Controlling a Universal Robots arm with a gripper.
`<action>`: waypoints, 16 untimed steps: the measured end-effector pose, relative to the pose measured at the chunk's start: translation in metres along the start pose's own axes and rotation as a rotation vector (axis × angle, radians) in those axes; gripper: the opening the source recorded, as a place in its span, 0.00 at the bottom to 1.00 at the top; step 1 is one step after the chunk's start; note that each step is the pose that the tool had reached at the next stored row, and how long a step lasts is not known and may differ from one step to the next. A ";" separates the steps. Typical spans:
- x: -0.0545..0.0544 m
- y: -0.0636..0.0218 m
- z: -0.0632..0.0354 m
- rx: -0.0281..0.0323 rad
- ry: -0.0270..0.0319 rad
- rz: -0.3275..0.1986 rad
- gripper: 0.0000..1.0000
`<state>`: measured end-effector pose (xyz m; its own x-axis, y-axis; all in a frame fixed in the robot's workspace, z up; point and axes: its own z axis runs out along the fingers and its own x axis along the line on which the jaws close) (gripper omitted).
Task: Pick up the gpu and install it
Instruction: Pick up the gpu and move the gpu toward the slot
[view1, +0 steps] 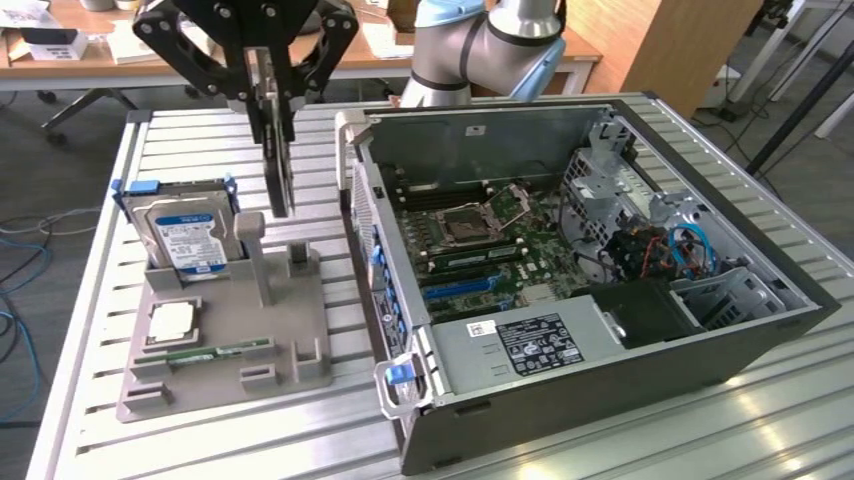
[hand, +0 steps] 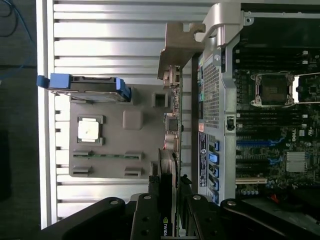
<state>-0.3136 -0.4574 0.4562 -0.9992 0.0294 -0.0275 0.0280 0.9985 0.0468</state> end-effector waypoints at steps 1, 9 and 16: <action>0.000 0.0001 -0.0016 0.0000 0.0001 0.000 0.26; -0.006 0.0003 -0.0021 0.0000 0.0001 0.000 0.26; -0.030 0.0009 -0.0014 0.0000 0.0002 0.000 0.26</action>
<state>-0.2839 -0.4574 0.4585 -0.9992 0.0289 -0.0273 0.0276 0.9985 0.0468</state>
